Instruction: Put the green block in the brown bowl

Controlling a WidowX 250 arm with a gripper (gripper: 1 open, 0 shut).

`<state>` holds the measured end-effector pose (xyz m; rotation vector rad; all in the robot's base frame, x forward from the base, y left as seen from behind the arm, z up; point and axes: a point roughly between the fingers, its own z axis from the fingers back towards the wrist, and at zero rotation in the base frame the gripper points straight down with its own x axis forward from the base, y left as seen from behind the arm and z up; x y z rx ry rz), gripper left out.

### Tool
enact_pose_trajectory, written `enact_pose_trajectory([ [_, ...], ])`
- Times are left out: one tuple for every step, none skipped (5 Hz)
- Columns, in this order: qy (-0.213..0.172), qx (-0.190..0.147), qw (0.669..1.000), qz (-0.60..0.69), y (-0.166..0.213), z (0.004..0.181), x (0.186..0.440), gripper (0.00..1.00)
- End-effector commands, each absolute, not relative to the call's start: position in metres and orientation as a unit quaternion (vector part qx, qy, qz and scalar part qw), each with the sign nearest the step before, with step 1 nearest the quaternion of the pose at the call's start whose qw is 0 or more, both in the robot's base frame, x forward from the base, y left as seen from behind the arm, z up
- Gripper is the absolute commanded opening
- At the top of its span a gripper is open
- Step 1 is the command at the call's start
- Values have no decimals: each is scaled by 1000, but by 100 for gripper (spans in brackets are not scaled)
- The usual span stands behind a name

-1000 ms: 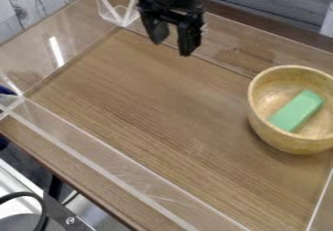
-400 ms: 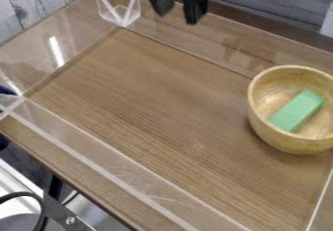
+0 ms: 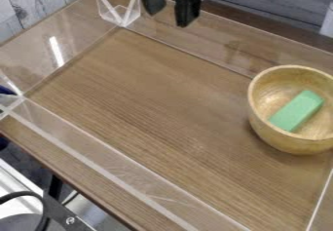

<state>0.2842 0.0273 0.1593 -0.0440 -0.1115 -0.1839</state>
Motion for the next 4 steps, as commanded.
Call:
enact_pose_trajectory([
  [-83, 8, 988, -127, 15, 171, 282, 100],
  [-78, -12, 986, -149, 21, 169, 279, 100],
  [-80, -19, 987, -140, 16, 168, 283, 100],
  [-81, -27, 983, -164, 11, 164, 290, 100],
])
